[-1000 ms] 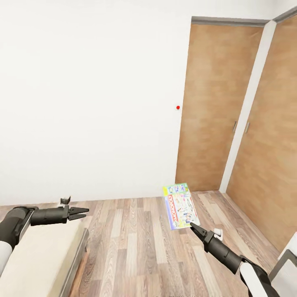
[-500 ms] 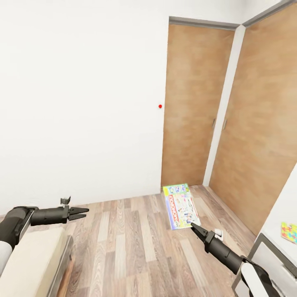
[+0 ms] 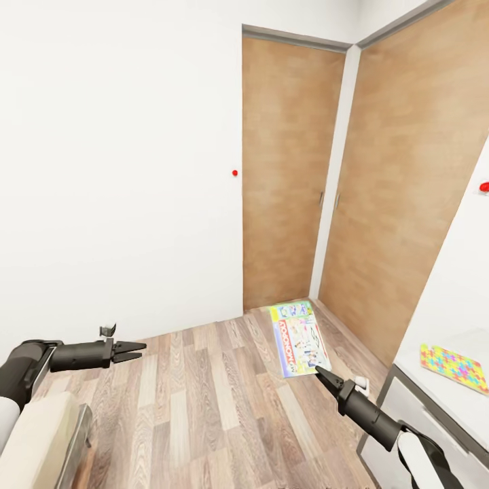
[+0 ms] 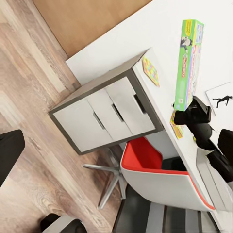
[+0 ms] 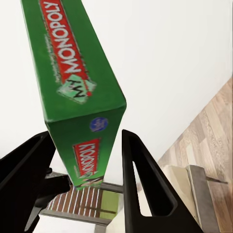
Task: Put all the toys in the child's room - the three board games (two on the bed and one on the table), the two jigsaw puzzles on the table, and the tennis ball on the table - inside the toy box on the table in the child's room.
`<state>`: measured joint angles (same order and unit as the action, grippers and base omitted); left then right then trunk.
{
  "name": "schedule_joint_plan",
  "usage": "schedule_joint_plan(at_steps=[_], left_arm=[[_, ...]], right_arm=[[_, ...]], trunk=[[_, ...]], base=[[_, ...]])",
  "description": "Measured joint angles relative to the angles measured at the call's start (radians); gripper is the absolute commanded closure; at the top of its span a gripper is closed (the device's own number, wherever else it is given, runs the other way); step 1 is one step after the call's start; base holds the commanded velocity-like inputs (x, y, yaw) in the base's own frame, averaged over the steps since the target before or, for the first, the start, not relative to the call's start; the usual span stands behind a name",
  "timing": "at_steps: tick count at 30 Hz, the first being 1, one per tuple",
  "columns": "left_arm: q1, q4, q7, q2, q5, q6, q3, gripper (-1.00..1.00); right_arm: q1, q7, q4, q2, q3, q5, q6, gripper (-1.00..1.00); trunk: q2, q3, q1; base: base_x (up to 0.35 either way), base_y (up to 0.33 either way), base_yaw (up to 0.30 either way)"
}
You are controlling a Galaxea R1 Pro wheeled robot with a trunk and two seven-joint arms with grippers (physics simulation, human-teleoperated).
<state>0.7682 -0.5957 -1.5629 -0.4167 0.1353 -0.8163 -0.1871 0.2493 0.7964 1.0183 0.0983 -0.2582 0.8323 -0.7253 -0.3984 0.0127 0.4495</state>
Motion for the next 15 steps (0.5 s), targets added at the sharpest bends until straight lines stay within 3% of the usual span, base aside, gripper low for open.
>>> schedule_joint_plan(at_steps=[4,9,13,15], left_arm=[[0.000,0.000,0.000,-0.001,-0.002,0.001,0.002,-1.00],[0.000,-0.001,0.000,-0.006,-0.010,0.001,0.003,-1.00],[0.000,-0.006,0.000,-0.009,-0.014,-0.002,0.001,-1.00],[0.000,-0.012,0.000,-0.012,-0.018,-0.005,-0.005,-1.00]], right_arm=[[0.001,0.000,0.053,0.000,-0.007,0.003,-0.044,1.00],[0.001,0.000,0.244,-0.001,-0.064,0.012,-0.180,1.00],[-0.057,-0.001,0.397,-0.001,-0.106,-0.001,-0.255,1.00],[-0.090,-0.001,0.458,-0.002,-0.147,0.006,-0.284,1.00]], trunk=[[0.000,0.002,0.000],[0.000,0.004,0.000],[0.000,0.006,0.000],[0.000,0.007,0.000]], base=[[0.000,0.000,-0.263],[0.000,0.000,-0.263],[0.000,0.000,-0.262],[0.000,0.000,-0.262]])
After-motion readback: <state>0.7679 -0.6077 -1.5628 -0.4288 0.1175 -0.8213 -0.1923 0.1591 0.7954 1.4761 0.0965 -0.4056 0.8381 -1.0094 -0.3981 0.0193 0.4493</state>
